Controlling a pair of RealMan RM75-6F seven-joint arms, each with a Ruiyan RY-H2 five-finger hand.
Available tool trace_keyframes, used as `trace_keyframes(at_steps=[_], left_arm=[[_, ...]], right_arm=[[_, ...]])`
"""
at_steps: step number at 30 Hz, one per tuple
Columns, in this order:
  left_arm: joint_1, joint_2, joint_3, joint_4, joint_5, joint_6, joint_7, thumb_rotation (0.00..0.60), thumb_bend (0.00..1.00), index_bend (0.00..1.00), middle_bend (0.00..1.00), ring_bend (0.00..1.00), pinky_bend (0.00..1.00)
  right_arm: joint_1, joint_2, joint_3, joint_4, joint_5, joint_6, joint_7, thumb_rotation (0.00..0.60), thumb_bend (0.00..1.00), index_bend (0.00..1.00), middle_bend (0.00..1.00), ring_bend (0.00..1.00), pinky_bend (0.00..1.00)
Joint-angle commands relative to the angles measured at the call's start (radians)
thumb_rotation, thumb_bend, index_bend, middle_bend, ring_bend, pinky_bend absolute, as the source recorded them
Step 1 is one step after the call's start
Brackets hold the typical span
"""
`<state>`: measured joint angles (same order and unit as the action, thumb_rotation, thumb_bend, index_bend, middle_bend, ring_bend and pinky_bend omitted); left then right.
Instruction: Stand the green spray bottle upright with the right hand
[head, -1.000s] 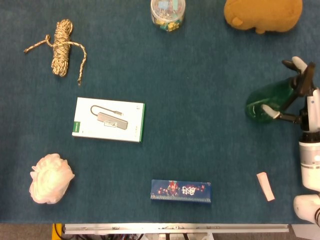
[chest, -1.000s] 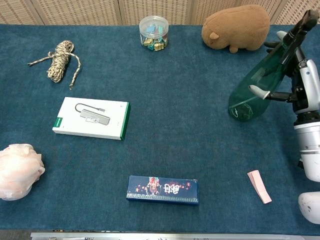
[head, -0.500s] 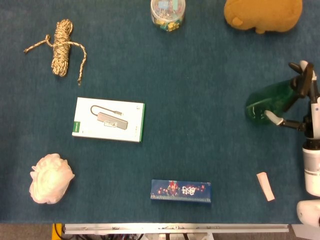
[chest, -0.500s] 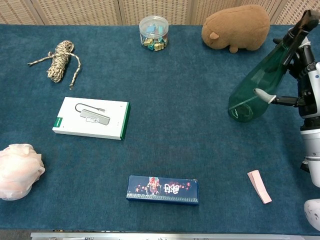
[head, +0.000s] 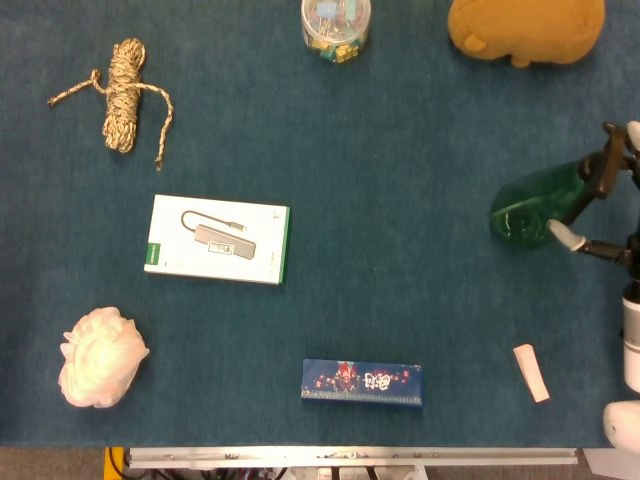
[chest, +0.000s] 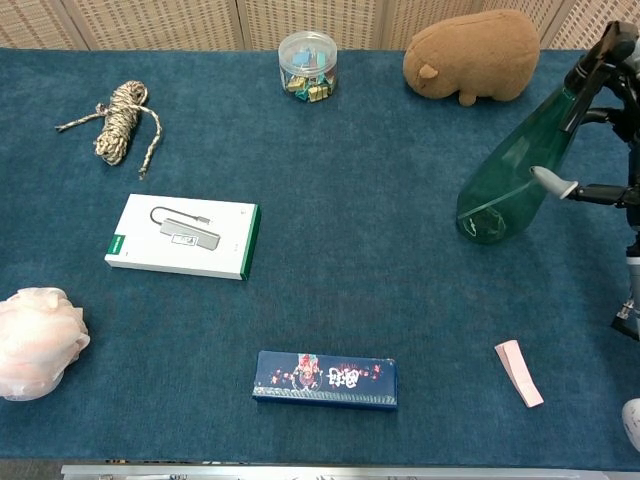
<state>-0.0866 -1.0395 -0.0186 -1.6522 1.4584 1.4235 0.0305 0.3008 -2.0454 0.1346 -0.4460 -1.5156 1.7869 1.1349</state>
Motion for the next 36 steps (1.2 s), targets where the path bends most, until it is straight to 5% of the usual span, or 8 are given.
trace_keyframes(at_steps=[1, 6, 13, 19, 29, 36], left_arm=[[0.0, -0.001, 0.001, 0.0, 0.0, -0.001, 0.004, 0.6, 0.4, 0.52, 0.54, 0.35, 0.49], [-0.003, -0.005, 0.003, 0.0, -0.002, -0.008, 0.015, 0.6, 0.4, 0.52, 0.54, 0.35, 0.49], [-0.005, -0.013, 0.006, 0.0, -0.005, -0.016, 0.036, 0.6, 0.4, 0.52, 0.54, 0.35, 0.49], [-0.004, -0.016, 0.006, -0.003, -0.006, -0.012, 0.048, 0.6, 0.4, 0.52, 0.54, 0.35, 0.49], [-0.005, -0.021, 0.005, -0.004, -0.009, -0.012, 0.062, 0.6, 0.4, 0.52, 0.54, 0.35, 0.49], [0.002, -0.032, -0.001, 0.01, 0.022, 0.028, 0.035, 0.6, 0.4, 0.52, 0.54, 0.34, 0.49]], right_arm=[[-0.016, 0.065, 0.014, -0.123, 0.009, 0.015, -0.146, 0.6, 0.0, 0.08, 0.18, 0.14, 0.36], [-0.042, 0.203, 0.002, -0.371, 0.002, 0.001, -0.377, 0.6, 0.0, 0.08, 0.16, 0.13, 0.35], [-0.101, 0.508, -0.044, -0.938, 0.071, -0.143, -0.846, 0.6, 0.02, 0.08, 0.14, 0.1, 0.33], [-0.126, 0.715, -0.071, -1.219, 0.155, -0.243, -1.107, 0.6, 0.04, 0.08, 0.14, 0.1, 0.33], [-0.148, 0.929, -0.118, -1.425, 0.288, -0.331, -1.462, 0.6, 0.04, 0.13, 0.17, 0.1, 0.32], [-0.151, 0.938, -0.114, -1.431, 0.384, -0.328, -1.642, 0.6, 0.05, 0.15, 0.21, 0.1, 0.32]])
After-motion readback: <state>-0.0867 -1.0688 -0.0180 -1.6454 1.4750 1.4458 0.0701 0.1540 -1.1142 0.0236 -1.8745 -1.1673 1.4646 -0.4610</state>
